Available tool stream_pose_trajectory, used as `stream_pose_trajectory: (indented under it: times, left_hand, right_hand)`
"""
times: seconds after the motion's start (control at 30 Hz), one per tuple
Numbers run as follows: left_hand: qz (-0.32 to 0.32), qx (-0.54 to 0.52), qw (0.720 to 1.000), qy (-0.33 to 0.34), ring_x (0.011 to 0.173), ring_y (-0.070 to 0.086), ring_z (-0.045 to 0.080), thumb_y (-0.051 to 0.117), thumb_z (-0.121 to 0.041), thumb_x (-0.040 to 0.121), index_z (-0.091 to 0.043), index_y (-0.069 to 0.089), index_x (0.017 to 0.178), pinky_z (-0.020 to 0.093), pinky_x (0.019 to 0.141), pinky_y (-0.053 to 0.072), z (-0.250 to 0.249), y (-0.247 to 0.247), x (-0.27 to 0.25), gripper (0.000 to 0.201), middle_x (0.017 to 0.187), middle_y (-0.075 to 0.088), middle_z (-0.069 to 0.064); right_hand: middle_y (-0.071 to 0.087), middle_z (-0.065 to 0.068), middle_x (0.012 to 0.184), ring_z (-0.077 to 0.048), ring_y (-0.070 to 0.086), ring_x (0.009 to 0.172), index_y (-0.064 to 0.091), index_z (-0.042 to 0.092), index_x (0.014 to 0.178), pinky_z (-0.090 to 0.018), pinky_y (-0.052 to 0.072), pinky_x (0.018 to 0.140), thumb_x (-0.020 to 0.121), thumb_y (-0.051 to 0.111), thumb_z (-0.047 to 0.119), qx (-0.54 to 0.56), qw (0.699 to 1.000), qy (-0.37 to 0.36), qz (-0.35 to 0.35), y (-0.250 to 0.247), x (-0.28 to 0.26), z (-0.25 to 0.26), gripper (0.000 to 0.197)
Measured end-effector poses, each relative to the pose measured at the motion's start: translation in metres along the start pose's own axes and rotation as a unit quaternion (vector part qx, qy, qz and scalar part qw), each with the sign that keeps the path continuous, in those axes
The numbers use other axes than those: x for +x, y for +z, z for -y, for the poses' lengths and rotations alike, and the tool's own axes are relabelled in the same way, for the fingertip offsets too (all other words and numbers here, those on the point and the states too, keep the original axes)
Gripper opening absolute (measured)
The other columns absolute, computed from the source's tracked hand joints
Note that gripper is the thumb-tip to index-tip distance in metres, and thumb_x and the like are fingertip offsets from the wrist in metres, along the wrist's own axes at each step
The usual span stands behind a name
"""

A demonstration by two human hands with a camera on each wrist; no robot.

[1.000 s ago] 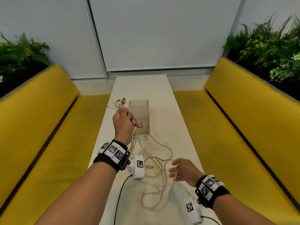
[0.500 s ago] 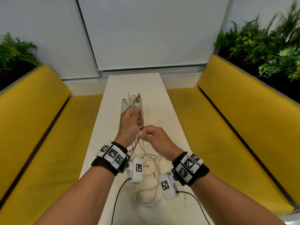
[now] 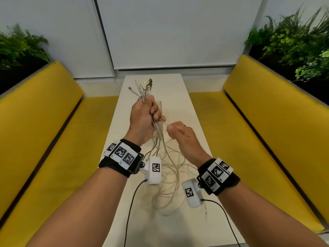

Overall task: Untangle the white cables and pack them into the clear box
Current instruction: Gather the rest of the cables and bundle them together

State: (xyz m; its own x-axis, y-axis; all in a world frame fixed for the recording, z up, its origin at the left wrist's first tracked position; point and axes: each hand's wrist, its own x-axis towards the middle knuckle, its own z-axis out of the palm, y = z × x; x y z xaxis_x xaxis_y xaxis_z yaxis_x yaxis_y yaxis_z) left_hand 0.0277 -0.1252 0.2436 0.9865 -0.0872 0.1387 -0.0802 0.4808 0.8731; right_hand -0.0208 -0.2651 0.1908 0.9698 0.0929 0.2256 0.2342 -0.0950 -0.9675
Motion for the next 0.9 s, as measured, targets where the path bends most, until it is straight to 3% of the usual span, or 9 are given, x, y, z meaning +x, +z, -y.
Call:
stream_pose_trajectory:
  times: [0.1, 0.17, 0.27, 0.37, 0.43, 0.5, 0.7, 0.8, 0.9]
  left_hand:
    - [0.012, -0.020, 1.000, 0.009, 0.048, 0.030, 0.010, 0.035, -0.032, 0.111, -0.017, 0.043, 0.083, 0.024, 0.045, 0.034, -0.002, 0.001, -0.001, 0.033, 0.061, 0.031, -0.002]
    - [0.016, -0.018, 1.000, 0.008, 0.047, 0.028, 0.009, 0.034, -0.033, 0.111, -0.017, 0.042, 0.080, 0.024, 0.044, 0.026, 0.002, -0.001, -0.002, 0.035, 0.062, 0.030, -0.002]
    - [0.006, -0.020, 1.000, -0.021, 0.048, 0.027, 0.010, 0.037, -0.031, 0.110, -0.017, 0.044, 0.080, 0.026, 0.046, 0.022, 0.015, -0.007, -0.008, 0.034, 0.062, 0.031, -0.002]
    - [-0.015, -0.031, 0.998, -0.051, 0.048, 0.029, 0.010, 0.039, -0.026, 0.108, -0.015, 0.050, 0.080, 0.027, 0.047, 0.020, 0.025, -0.011, -0.013, 0.032, 0.061, 0.032, -0.002]
    - [-0.040, 0.006, 0.998, -0.053, 0.049, 0.030, 0.011, 0.039, -0.023, 0.109, -0.012, 0.051, 0.079, 0.026, 0.045, 0.023, 0.029, -0.011, -0.013, 0.034, 0.061, 0.034, -0.001]
    - [-0.064, 0.043, 0.996, -0.052, 0.050, 0.030, 0.012, 0.039, -0.025, 0.110, -0.012, 0.050, 0.076, 0.025, 0.044, 0.026, 0.031, -0.009, -0.014, 0.038, 0.061, 0.033, -0.001]
    - [-0.061, 0.031, 0.995, -0.077, 0.049, 0.039, 0.017, 0.037, -0.035, 0.110, -0.013, 0.046, 0.077, 0.028, 0.045, 0.040, 0.029, -0.004, -0.016, 0.041, 0.057, 0.038, 0.002]
    - [-0.041, 0.035, 0.995, -0.078, 0.046, 0.037, 0.014, 0.035, -0.036, 0.110, -0.013, 0.046, 0.081, 0.029, 0.048, 0.050, 0.027, -0.007, -0.017, 0.039, 0.056, 0.034, 0.000]
    - [-0.038, 0.017, 0.998, -0.052, 0.045, 0.027, 0.011, 0.033, -0.035, 0.111, -0.014, 0.044, 0.080, 0.025, 0.041, 0.037, 0.019, -0.018, -0.009, 0.039, 0.058, 0.032, -0.002]
  right_hand:
    - [0.041, -0.008, 0.079, -0.016, 0.039, 0.074, 0.046, 0.005, 0.068, -0.029, 0.032, 0.071, 0.097, 0.046, 0.058, -0.079, 0.996, 0.037, 0.033, -0.010, -0.004, -0.023, 0.060]
    - [0.042, -0.006, 0.078, -0.016, 0.039, 0.075, 0.046, 0.007, 0.070, -0.031, 0.035, 0.070, 0.085, 0.042, 0.078, -0.104, 0.992, 0.068, 0.035, -0.014, -0.011, -0.041, 0.074]
    - [0.038, -0.006, 0.071, -0.017, 0.035, 0.067, 0.043, 0.008, 0.065, -0.033, 0.031, 0.066, 0.077, 0.045, 0.085, -0.130, 0.986, 0.103, 0.030, -0.017, -0.015, -0.062, 0.078]
    - [0.059, -0.003, 0.079, -0.015, 0.054, 0.075, 0.061, 0.009, 0.079, -0.035, 0.046, 0.073, 0.089, 0.058, 0.063, -0.140, 0.980, 0.134, 0.046, -0.015, -0.009, -0.061, 0.055]
    - [0.067, 0.004, 0.097, -0.006, 0.062, 0.090, 0.067, 0.009, 0.105, -0.020, 0.049, 0.079, 0.098, 0.060, 0.037, -0.064, 0.991, 0.114, 0.040, -0.010, -0.007, -0.048, 0.029]
    - [0.067, 0.005, 0.102, -0.002, 0.063, 0.094, 0.064, 0.006, 0.114, -0.016, 0.050, 0.083, 0.099, 0.061, 0.022, 0.018, 0.995, 0.076, 0.064, 0.000, -0.003, -0.031, 0.022]
    - [0.068, -0.009, 0.076, -0.024, 0.064, 0.073, 0.063, 0.011, 0.092, -0.044, 0.052, 0.084, 0.099, 0.059, 0.029, 0.021, 0.987, 0.085, 0.135, 0.023, -0.001, -0.020, 0.019]
    - [0.051, -0.003, 0.047, -0.025, 0.051, 0.044, 0.056, 0.010, 0.069, -0.034, 0.051, 0.060, 0.101, 0.057, 0.035, 0.009, 0.983, 0.123, 0.133, 0.023, -0.007, -0.026, 0.041]
    - [0.039, -0.009, 0.049, -0.020, 0.042, 0.039, 0.045, 0.012, 0.059, -0.023, 0.036, 0.042, 0.095, 0.063, 0.046, -0.047, 0.980, 0.152, 0.117, 0.016, -0.015, -0.052, 0.052]
